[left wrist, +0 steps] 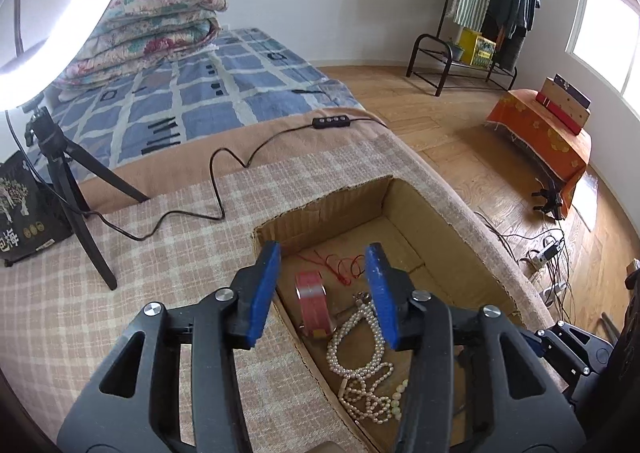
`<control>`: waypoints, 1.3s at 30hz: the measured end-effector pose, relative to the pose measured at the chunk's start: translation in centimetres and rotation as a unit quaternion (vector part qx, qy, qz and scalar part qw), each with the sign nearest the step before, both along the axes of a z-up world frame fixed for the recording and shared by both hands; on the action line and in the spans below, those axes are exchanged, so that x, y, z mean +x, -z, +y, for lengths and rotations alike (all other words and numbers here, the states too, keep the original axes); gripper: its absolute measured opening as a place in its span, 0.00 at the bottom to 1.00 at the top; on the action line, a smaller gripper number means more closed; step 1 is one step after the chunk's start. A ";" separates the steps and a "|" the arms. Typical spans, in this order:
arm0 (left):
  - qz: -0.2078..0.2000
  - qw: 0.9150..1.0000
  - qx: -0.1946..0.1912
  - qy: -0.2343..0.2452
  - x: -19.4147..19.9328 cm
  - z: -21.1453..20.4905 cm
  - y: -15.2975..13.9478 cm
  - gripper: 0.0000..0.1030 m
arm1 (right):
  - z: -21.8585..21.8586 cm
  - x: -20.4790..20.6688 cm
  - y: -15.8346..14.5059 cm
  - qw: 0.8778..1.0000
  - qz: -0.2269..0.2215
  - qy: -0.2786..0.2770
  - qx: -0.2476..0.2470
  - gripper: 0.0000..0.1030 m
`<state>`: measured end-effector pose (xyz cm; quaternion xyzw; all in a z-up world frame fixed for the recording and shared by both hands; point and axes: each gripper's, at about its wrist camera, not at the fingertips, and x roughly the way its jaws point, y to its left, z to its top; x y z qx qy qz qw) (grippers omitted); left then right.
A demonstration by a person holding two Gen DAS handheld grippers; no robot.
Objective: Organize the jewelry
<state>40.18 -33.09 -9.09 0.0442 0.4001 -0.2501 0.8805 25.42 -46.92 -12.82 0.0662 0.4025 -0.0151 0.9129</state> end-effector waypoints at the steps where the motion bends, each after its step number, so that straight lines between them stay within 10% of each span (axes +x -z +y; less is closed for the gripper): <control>1: -0.002 1.000 0.001 0.001 0.0 0.0 -0.2 0.46 | 0.2 0.0 -0.1 1.000 -0.001 0.000 -0.004 0.46; 3: -0.007 1.000 0.001 0.000 -0.3 0.1 -0.6 0.49 | 0.4 -0.1 -0.4 1.000 -0.005 0.001 -0.014 0.64; 13: -0.023 1.000 -0.012 -0.008 -1.7 1.4 -2.9 0.61 | 1.3 -1.1 -2.4 0.999 -0.018 0.007 -0.047 0.87; 39: -0.097 0.993 -0.046 -0.051 -10.9 10.8 -12.9 0.82 | 6.6 -8.4 -12.2 0.987 -0.091 0.019 -0.128 1.00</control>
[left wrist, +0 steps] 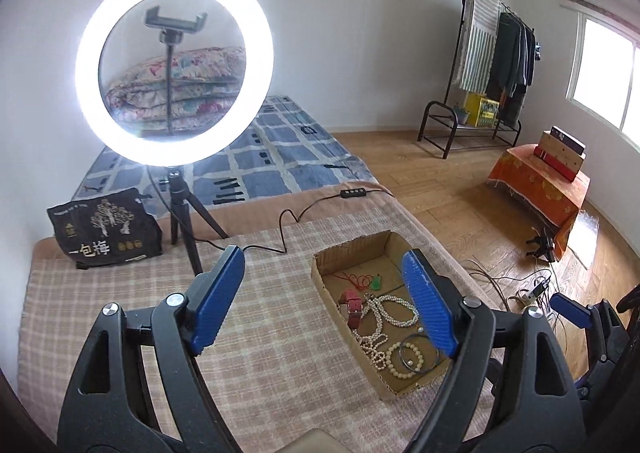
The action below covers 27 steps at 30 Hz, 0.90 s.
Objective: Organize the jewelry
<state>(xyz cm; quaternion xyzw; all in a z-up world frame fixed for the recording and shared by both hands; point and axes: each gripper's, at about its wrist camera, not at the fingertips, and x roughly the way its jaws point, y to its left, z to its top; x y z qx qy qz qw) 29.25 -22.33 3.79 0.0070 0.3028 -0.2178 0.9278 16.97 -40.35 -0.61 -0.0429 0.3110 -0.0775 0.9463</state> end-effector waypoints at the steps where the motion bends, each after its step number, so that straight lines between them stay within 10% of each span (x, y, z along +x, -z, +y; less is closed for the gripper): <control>1: -0.002 1.000 0.001 0.000 -0.5 0.4 -0.2 0.82 | 0.2 -0.4 -0.3 1.000 -0.002 0.000 -0.001 1.00; 27: -0.057 0.998 0.019 0.013 -14.7 6.8 -1.3 1.00 | 2.2 -7.9 -3.7 0.998 -0.051 0.027 0.005 1.00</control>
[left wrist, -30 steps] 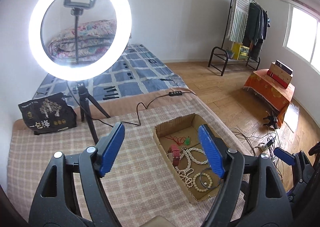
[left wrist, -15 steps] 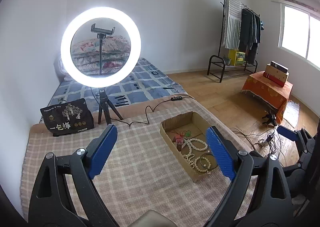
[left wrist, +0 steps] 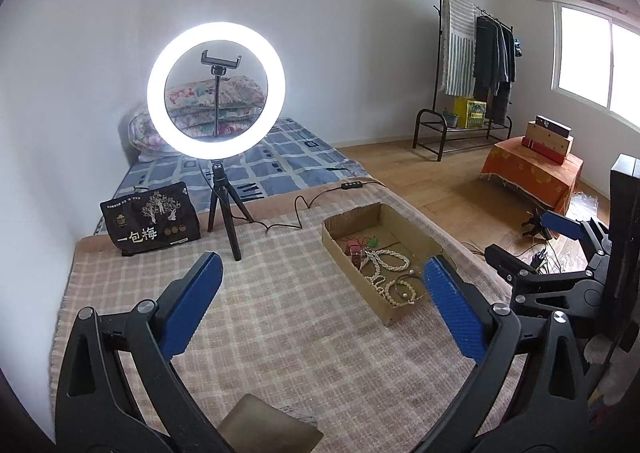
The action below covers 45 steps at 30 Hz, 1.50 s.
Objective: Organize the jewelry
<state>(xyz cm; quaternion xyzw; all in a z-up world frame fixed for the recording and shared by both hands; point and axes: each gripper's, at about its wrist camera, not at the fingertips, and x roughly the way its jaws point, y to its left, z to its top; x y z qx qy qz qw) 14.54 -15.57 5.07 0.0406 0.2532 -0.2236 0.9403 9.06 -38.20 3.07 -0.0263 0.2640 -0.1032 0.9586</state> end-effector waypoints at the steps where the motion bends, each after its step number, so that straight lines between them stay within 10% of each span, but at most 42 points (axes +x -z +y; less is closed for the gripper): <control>1: 0.001 1.000 -0.002 -0.001 -0.2 0.1 0.1 1.00 | 0.1 -0.2 0.0 1.000 -0.002 0.001 0.001 1.00; 45: 0.016 1.000 0.020 -0.002 -2.1 0.0 2.4 1.00 | -0.3 -0.6 1.8 1.000 -0.010 0.011 0.010 1.00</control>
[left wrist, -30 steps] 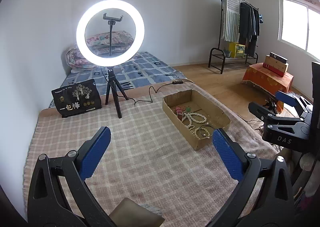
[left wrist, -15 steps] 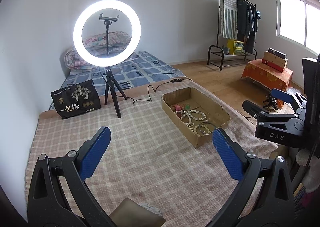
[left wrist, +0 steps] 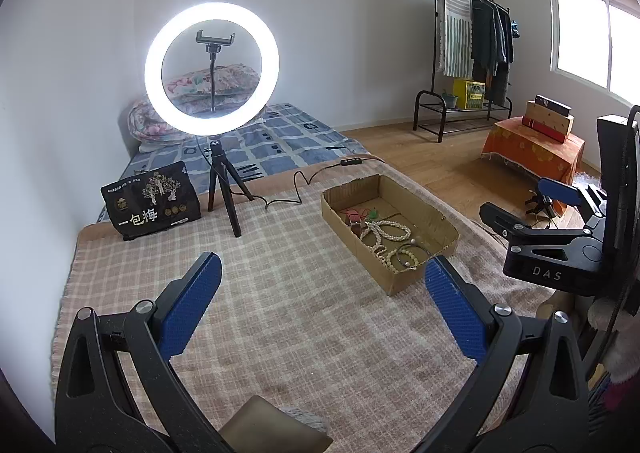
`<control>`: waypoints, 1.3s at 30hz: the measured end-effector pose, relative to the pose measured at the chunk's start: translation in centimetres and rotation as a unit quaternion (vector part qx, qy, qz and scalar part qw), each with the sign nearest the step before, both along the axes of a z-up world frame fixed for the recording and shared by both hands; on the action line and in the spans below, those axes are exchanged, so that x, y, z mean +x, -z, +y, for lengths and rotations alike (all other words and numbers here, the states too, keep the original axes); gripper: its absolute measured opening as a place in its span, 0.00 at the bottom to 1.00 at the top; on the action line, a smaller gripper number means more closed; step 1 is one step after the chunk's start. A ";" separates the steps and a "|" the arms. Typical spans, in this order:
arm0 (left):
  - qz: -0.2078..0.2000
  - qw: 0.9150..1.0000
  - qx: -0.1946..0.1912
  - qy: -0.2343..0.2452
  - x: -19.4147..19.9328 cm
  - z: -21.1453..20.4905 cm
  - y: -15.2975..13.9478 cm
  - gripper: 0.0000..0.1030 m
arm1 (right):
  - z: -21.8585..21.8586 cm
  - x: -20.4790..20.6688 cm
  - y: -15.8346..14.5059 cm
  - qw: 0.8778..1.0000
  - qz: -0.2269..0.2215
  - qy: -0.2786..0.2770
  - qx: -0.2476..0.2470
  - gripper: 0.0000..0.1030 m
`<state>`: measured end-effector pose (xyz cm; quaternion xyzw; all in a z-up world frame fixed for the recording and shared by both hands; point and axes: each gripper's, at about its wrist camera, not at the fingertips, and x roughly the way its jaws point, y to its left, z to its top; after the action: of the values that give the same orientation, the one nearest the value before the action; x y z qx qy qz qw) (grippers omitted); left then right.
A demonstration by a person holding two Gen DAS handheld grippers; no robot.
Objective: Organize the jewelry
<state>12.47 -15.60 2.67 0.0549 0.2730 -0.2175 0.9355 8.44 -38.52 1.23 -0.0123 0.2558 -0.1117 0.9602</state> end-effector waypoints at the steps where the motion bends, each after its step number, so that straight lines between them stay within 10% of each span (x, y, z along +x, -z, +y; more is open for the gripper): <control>1: 0.000 1.000 0.000 0.000 0.0 0.0 0.0 1.00 | 0.0 0.0 0.0 1.000 0.000 0.000 0.000 1.00; 39: -0.003 1.000 0.002 0.000 -0.3 -0.1 -0.1 1.00 | 0.4 0.4 0.7 1.000 0.018 -0.007 0.000 1.00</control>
<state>12.14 -15.75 2.72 0.0571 0.2703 -0.2169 0.9363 8.83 -38.17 0.48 -0.0165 0.2729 -0.1050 0.9562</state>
